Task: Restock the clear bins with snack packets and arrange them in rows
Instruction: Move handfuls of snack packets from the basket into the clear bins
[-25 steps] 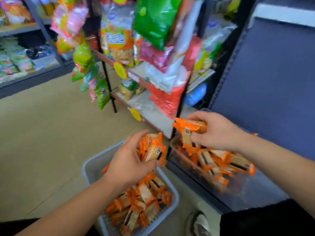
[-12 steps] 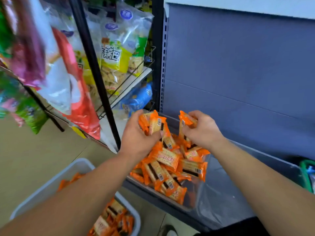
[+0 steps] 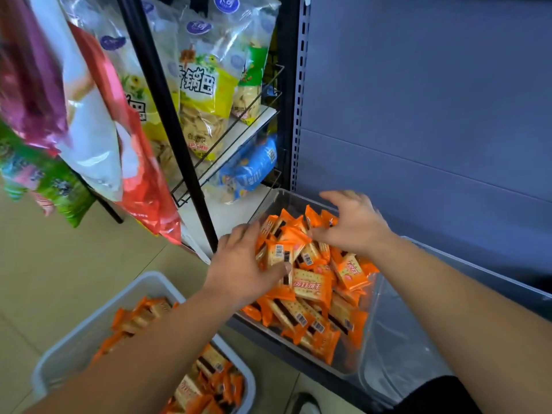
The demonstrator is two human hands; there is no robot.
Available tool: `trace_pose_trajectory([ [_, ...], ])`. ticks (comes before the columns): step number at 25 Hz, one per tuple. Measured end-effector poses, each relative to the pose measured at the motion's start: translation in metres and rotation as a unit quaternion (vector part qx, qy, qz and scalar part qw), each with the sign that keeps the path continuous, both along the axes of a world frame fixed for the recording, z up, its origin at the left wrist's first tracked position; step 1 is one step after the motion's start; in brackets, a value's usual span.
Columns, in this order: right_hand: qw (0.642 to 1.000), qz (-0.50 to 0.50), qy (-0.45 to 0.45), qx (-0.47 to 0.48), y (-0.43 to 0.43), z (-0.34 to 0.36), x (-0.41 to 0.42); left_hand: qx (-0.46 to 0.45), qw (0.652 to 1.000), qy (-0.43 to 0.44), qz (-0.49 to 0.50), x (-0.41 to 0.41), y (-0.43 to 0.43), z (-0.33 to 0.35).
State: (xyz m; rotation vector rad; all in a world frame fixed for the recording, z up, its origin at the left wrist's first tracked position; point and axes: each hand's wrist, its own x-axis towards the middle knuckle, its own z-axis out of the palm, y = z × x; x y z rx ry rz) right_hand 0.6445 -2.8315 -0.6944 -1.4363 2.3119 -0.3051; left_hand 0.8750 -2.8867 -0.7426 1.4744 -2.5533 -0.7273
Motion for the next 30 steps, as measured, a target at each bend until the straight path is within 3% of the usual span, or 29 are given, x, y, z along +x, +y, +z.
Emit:
trace_pose_trajectory([
  [2, 1.000, 0.009, 0.010, 0.006, 0.002, 0.007, 0.002, 0.003, 0.997, 0.032, -0.065, 0.007, 0.002, -0.007],
  [4, 1.000, 0.009, -0.014, 0.003, 0.005, 0.005, 0.003, -0.006, 0.994, -0.001, -0.105, 0.013, 0.002, -0.020],
  [10, 0.990, 0.046, -0.107, 0.079, 0.014, -0.012, 0.020, 0.017, 0.995, 0.036, -0.092, 0.008, -0.010, -0.026],
  [11, 0.994, 0.042, -0.080, 0.066, 0.012, -0.010, 0.024, 0.018, 0.994, 0.064, -0.082, 0.009, -0.009, -0.023],
  [15, 0.981, 0.080, 0.173, 0.028, 0.005, 0.022, 0.065, 0.015, 0.990, 0.133, -0.042, 0.046, 0.014, 0.000],
  [17, 0.972, 0.132, 0.195, 0.023, 0.009, 0.038, 0.102, 0.015, 0.988, 0.150, -0.019, 0.083, 0.032, 0.004],
  [20, 0.968, 0.206, 0.142, 0.026, 0.023, 0.041, 0.159, 0.056, 0.986, 0.151, 0.042, 0.153, 0.059, -0.012],
  [23, 0.967, 0.248, 0.025, 0.046, 0.029, 0.021, 0.210, 0.119, 0.984, 0.079, 0.110, 0.226, 0.080, -0.057],
  [26, 0.932, 0.335, 0.024, 0.134, 0.022, -0.032, 0.258, 0.194, 0.968, -0.074, 0.141, 0.288, 0.093, -0.110],
  [30, 0.926, 0.302, -0.071, 0.214, 0.026, -0.151, 0.317, 0.264, 0.942, -0.176, 0.114, 0.342, 0.092, -0.153],
])
